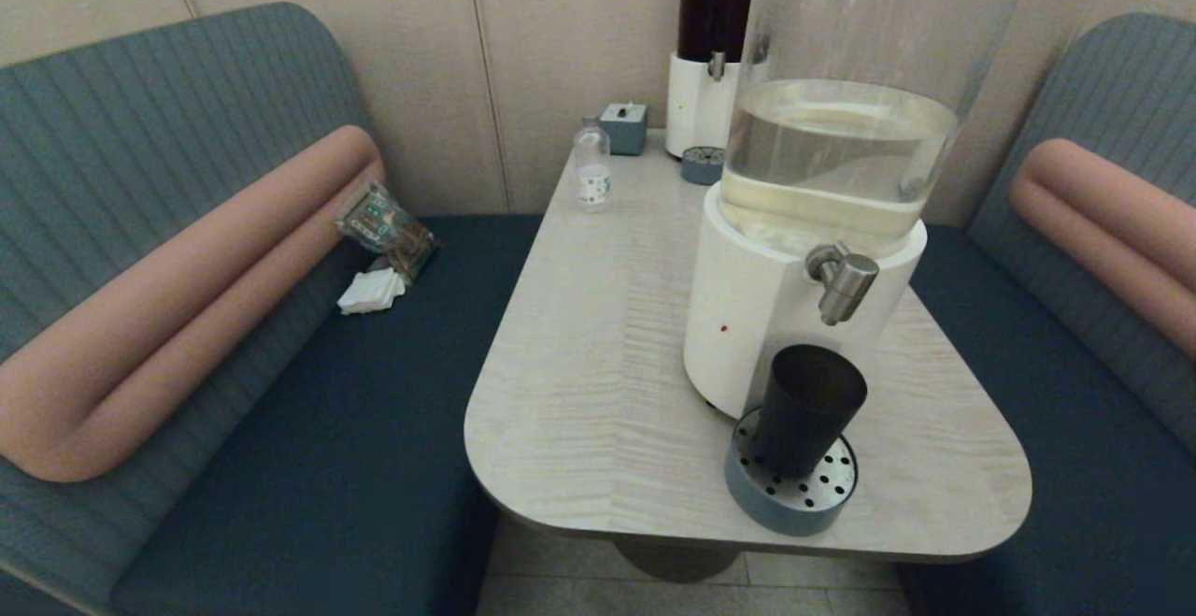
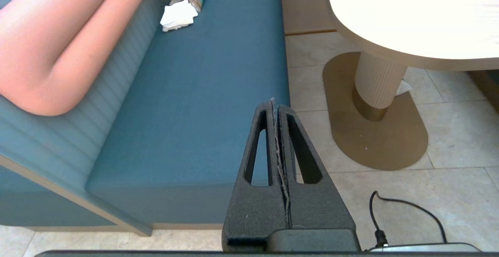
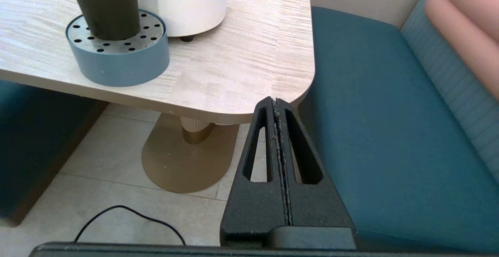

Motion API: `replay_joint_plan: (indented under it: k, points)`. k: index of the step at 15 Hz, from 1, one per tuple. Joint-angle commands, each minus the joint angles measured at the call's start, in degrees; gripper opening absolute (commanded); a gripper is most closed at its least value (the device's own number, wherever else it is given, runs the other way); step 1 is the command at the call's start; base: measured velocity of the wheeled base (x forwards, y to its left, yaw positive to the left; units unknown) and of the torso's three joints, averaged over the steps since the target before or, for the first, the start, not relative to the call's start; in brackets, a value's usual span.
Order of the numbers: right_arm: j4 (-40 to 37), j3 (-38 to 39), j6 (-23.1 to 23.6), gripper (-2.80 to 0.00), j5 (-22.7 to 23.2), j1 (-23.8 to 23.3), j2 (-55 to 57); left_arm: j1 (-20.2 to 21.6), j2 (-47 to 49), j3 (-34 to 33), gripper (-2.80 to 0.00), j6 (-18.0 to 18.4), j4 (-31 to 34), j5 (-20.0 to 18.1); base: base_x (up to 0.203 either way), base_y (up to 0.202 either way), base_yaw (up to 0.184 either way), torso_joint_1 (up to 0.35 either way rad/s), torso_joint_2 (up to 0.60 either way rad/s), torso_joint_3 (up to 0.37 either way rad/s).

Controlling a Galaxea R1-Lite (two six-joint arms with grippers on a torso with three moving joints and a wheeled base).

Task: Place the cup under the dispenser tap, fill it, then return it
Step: Turn on the faucet

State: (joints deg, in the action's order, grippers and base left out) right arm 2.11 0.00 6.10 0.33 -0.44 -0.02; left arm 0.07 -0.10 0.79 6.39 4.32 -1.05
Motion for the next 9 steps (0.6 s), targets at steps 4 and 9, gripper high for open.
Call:
replay_joint_plan:
  k: [4,9]
  points:
    - [0.52,0.32,-2.32,-2.80,-0.81,0.02,0.04,0.01,0.19,0.00,-2.80,0.03,0.08,-0.01,0.000,0.000,0.000,0.000,0.00,0.000]
    - [-6.79,-32.26,-9.06,-2.80,-0.08,-0.55,12.50,0.01,0.19,0.00,-2.80,0.03,0.08,-0.01,0.000,0.000,0.000,0.000,0.00,0.000]
